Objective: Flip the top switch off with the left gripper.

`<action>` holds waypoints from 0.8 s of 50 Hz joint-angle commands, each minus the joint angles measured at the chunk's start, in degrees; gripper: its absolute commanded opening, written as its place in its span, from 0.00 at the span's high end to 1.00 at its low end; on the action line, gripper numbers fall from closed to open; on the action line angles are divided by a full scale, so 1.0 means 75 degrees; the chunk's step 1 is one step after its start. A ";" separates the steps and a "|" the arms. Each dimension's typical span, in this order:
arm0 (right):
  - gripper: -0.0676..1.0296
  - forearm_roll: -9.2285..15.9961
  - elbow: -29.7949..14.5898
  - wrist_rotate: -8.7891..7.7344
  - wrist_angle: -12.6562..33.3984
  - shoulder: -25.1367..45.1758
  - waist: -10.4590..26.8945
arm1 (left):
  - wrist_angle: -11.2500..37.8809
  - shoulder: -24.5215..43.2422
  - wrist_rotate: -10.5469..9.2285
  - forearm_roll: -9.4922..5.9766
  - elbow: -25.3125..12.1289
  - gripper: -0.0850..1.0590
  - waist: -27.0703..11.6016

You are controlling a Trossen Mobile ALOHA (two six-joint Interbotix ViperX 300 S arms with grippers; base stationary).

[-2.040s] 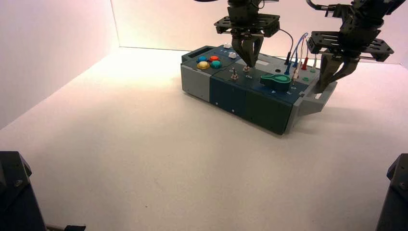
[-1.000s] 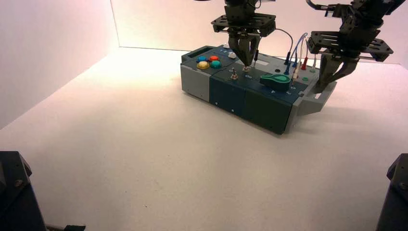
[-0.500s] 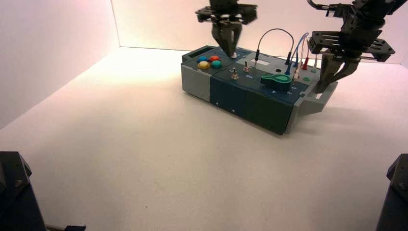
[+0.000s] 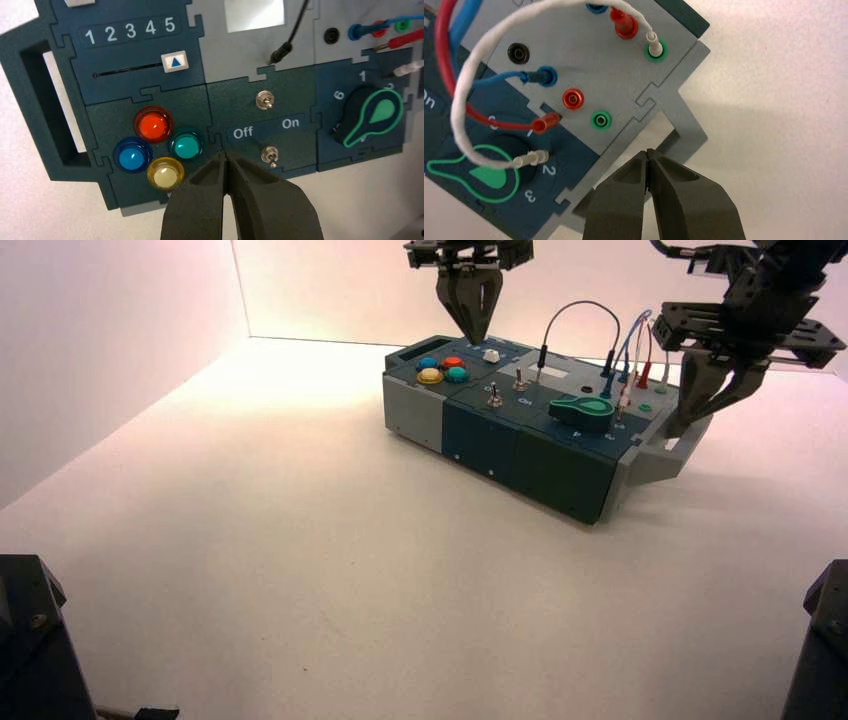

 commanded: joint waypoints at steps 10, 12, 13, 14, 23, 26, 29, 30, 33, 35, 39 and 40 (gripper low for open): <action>0.96 -0.0023 -0.0363 -0.0211 0.0914 -0.0738 0.0152 | 0.0516 -0.0574 0.0164 0.0000 -0.0375 0.95 -0.0047; 0.96 -0.0023 -0.0398 -0.0223 0.1008 -0.0773 0.0234 | 0.0574 -0.0586 0.0176 -0.0012 -0.0387 0.95 -0.0059; 0.96 -0.0012 -0.0445 -0.0223 0.1066 -0.0809 0.0281 | 0.0598 -0.0586 0.0176 -0.0012 -0.0398 0.95 -0.0059; 0.96 -0.0012 -0.0480 -0.0234 0.1125 -0.0832 0.0316 | 0.0621 -0.0598 0.0188 -0.0012 -0.0398 0.95 -0.0047; 0.96 0.0012 -0.0738 -0.0445 0.1500 -0.1066 0.0586 | 0.0762 -0.0738 0.0211 -0.0035 -0.0223 0.95 -0.0059; 0.96 0.0023 -0.0797 -0.0598 0.1559 -0.1113 0.0598 | 0.0750 -0.0855 0.0223 -0.0047 -0.0035 0.95 -0.0059; 0.96 0.0023 -0.0867 -0.0785 0.1570 -0.1125 0.0598 | 0.0691 -0.0926 0.0223 -0.0070 0.0105 0.95 -0.0082; 0.96 0.0023 -0.0891 -0.0855 0.1570 -0.1125 0.0609 | 0.0668 -0.0949 0.0223 -0.0070 0.0164 0.95 -0.0082; 0.96 0.0023 -0.0902 -0.1043 0.1582 -0.1148 0.0598 | 0.0551 -0.0996 0.0246 -0.0070 0.0328 0.95 -0.0105; 0.96 0.0023 -0.0914 -0.1113 0.1582 -0.1160 0.0609 | 0.0492 -0.0996 0.0246 -0.0070 0.0375 0.95 -0.0117; 0.96 0.0059 -0.0879 -0.1395 0.1512 -0.1230 0.0633 | 0.0246 -0.1125 0.0258 -0.0082 0.0598 0.95 -0.0129; 0.96 0.0070 -0.0867 -0.1395 0.1500 -0.1242 0.0645 | 0.0223 -0.1172 0.0258 -0.0082 0.0645 0.95 -0.0129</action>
